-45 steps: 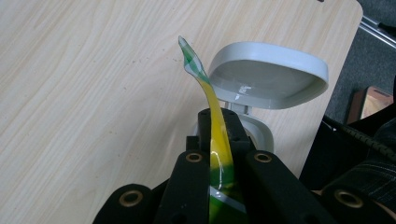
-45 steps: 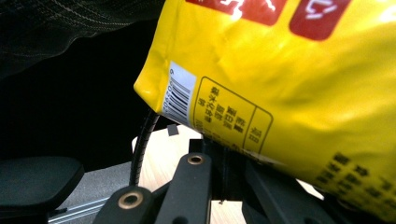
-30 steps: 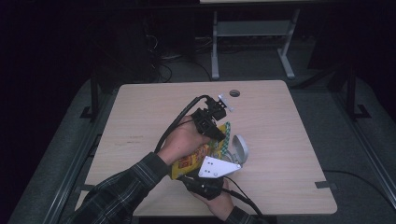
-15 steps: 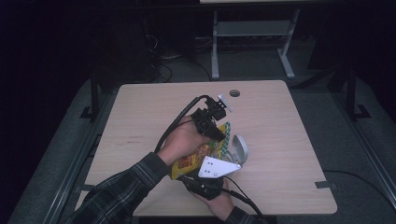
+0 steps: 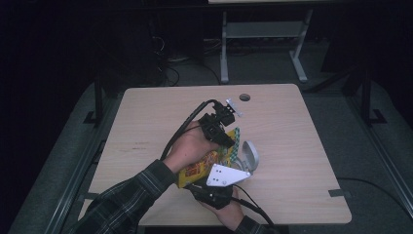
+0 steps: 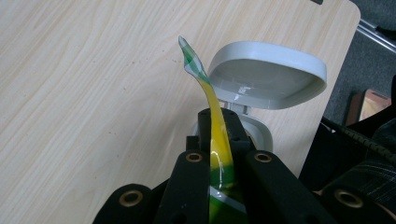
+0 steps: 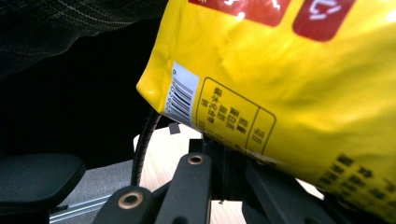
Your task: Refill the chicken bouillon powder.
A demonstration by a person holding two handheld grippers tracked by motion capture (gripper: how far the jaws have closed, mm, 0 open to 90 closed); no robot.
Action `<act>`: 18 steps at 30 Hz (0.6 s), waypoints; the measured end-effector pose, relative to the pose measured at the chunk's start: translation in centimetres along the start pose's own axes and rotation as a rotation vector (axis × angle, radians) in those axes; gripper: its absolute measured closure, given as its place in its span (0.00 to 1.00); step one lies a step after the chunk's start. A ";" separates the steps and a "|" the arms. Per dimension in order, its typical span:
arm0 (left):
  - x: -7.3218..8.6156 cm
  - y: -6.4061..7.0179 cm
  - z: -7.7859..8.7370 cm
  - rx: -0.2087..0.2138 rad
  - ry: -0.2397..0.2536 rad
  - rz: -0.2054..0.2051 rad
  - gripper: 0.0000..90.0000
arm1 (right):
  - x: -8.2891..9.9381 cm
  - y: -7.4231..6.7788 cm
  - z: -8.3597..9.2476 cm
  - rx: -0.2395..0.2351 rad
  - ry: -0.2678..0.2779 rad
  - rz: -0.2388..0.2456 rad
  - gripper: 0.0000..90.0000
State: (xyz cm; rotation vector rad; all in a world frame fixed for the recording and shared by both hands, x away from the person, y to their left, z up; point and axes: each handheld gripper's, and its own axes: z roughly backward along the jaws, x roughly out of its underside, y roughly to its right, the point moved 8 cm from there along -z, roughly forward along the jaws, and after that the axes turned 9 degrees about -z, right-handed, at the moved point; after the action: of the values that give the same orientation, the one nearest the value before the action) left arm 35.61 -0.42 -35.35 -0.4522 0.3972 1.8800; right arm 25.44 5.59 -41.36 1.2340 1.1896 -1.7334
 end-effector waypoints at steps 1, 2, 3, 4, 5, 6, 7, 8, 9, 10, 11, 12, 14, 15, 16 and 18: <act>0.1 0.0 0.1 0.003 0.001 0.001 1.00 | 0.0 0.0 0.0 -0.001 -0.001 0.000 1.00; 0.1 0.0 0.1 0.001 0.011 0.003 1.00 | 0.1 0.0 0.0 -0.003 -0.004 0.000 1.00; 0.1 0.0 0.2 0.003 0.015 0.002 1.00 | 0.1 0.0 0.0 -0.004 -0.005 0.002 1.00; 0.1 0.0 0.3 0.001 0.020 0.000 1.00 | 0.1 0.0 -0.1 -0.005 -0.008 0.003 1.00; 0.2 0.0 0.4 0.002 0.027 0.003 1.00 | 0.2 0.0 -0.1 -0.007 -0.011 0.002 1.00; 0.2 0.0 0.4 0.001 0.036 0.009 1.00 | 0.3 0.0 -0.1 -0.008 -0.014 0.001 1.00; 0.2 0.1 0.5 0.003 0.040 0.011 1.00 | 0.3 0.1 -0.2 -0.009 -0.016 0.004 1.00; 0.3 0.1 0.6 0.006 0.045 0.009 1.00 | 0.4 0.1 -0.3 -0.011 -0.017 0.004 1.00; 0.3 0.1 0.8 0.009 0.051 0.009 1.00 | 0.4 0.0 -0.3 -0.012 -0.021 0.002 1.00; 0.4 0.1 0.9 0.009 0.057 0.009 1.00 | 0.5 0.1 -0.3 -0.013 -0.026 0.001 1.00; 0.5 0.1 1.0 0.014 0.063 0.015 1.00 | 0.6 0.1 -0.4 -0.015 -0.030 -0.001 1.00; 0.6 0.1 1.0 0.013 0.066 0.014 1.00 | 0.6 0.1 -0.5 -0.015 -0.030 -0.002 1.00; 0.7 0.2 1.2 0.020 0.076 0.016 1.00 | 0.7 0.1 -0.6 -0.017 -0.035 -0.001 1.00; 0.8 0.2 1.3 0.023 0.082 0.019 1.00 | 0.8 0.1 -0.6 -0.020 -0.038 -0.001 1.00; 0.9 0.2 1.4 0.027 0.085 0.016 1.00 | 0.9 0.1 -0.7 -0.023 -0.042 -0.001 1.00; 1.1 0.3 1.6 0.033 0.095 0.020 1.00 | 1.0 0.1 -0.8 -0.024 -0.047 0.000 1.00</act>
State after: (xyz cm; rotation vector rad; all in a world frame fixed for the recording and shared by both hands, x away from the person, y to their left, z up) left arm 34.79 1.11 -34.50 -0.5182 0.4963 1.8733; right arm 25.46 6.25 -42.44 1.1730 1.1790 -1.7339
